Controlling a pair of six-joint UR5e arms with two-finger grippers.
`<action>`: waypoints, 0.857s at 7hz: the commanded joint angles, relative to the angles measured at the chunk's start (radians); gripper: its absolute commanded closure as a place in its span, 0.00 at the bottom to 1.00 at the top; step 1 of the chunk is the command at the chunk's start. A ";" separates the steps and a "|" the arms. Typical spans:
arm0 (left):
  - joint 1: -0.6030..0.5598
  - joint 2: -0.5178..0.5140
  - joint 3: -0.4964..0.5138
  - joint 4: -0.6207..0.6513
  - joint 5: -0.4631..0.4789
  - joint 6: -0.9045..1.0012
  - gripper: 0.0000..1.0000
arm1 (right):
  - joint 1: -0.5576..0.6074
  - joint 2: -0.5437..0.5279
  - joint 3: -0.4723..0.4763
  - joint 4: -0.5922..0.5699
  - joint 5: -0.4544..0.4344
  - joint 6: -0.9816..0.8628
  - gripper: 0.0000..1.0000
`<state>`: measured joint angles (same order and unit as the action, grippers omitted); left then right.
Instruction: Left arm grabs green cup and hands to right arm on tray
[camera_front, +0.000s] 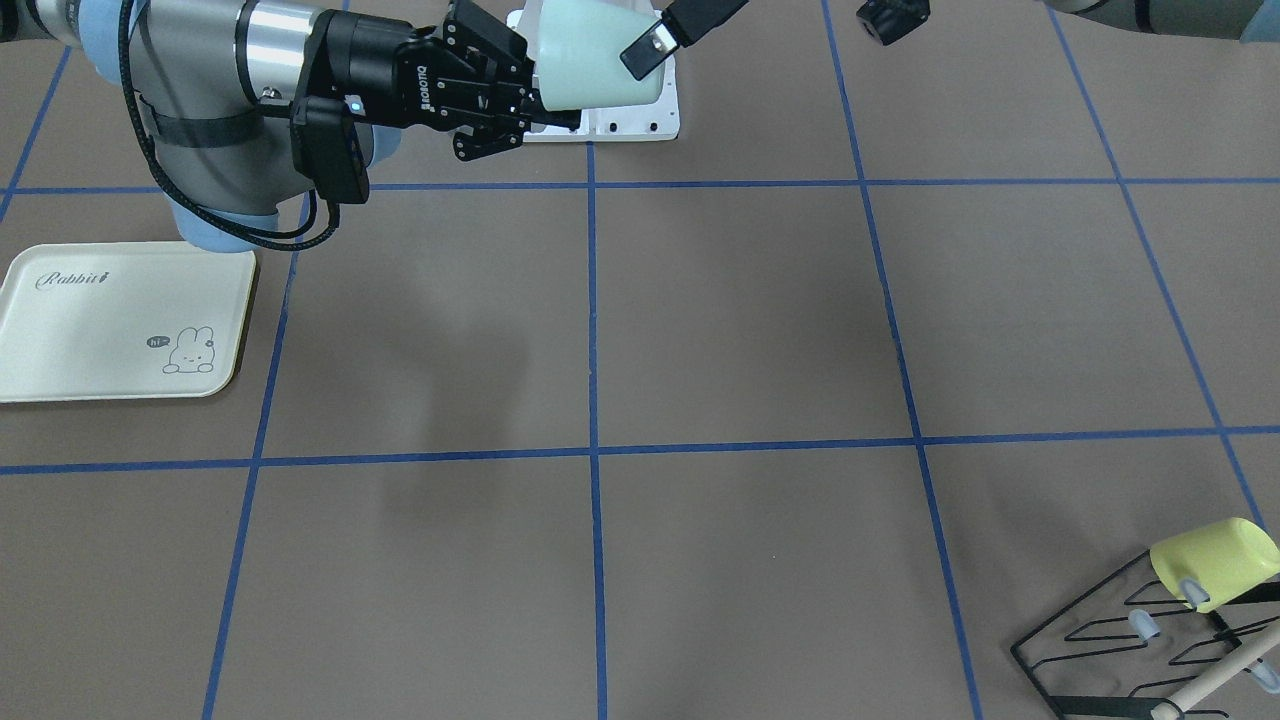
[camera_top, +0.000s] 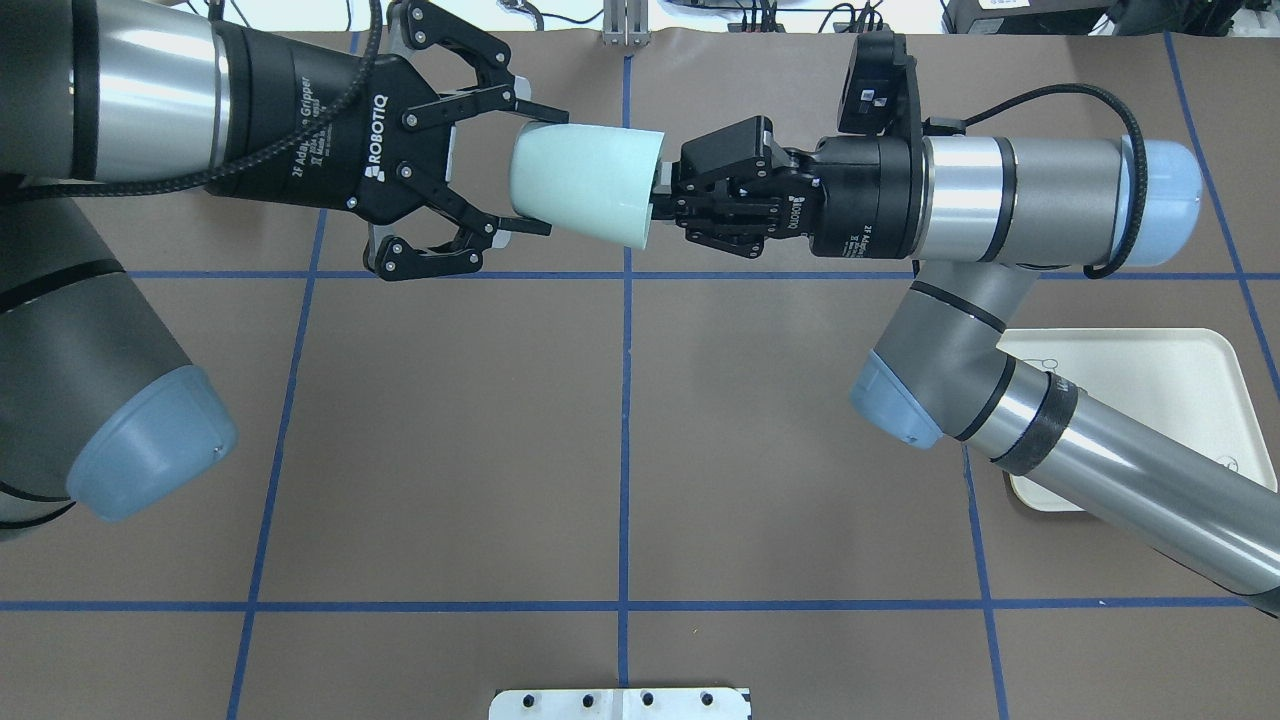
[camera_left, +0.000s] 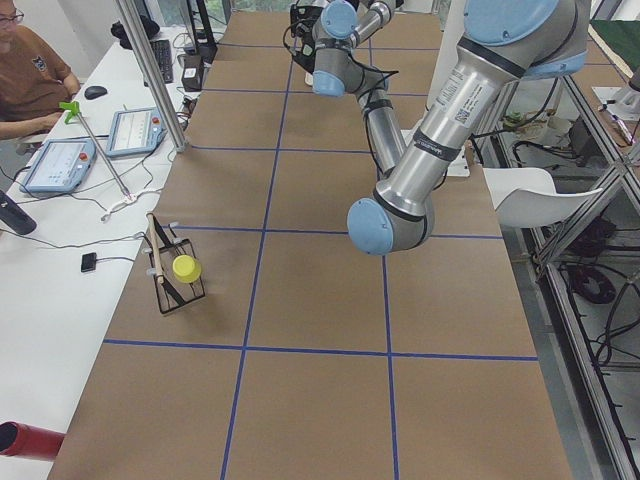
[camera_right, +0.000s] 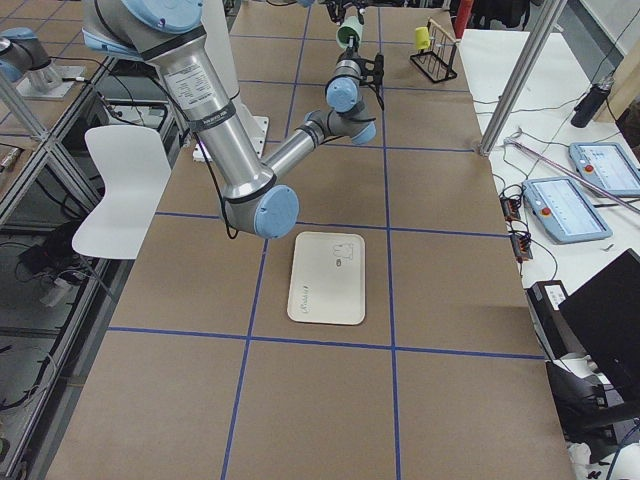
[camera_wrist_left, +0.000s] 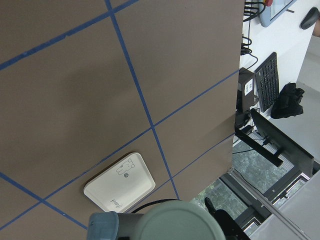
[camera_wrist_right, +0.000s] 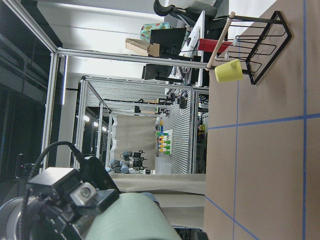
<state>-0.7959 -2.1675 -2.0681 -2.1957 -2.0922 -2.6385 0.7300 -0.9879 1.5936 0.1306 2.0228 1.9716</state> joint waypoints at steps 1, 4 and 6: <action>0.000 0.000 0.000 -0.004 0.000 0.000 1.00 | -0.003 -0.002 -0.001 0.000 -0.001 0.000 0.74; 0.000 0.001 -0.001 -0.006 0.001 0.006 0.00 | -0.003 -0.009 0.000 0.000 -0.003 0.003 1.00; 0.000 0.001 -0.001 -0.007 0.000 0.012 0.00 | -0.003 -0.009 0.000 0.000 -0.003 0.003 1.00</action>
<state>-0.7961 -2.1662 -2.0691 -2.2022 -2.0919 -2.6291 0.7264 -0.9966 1.5936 0.1297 2.0203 1.9742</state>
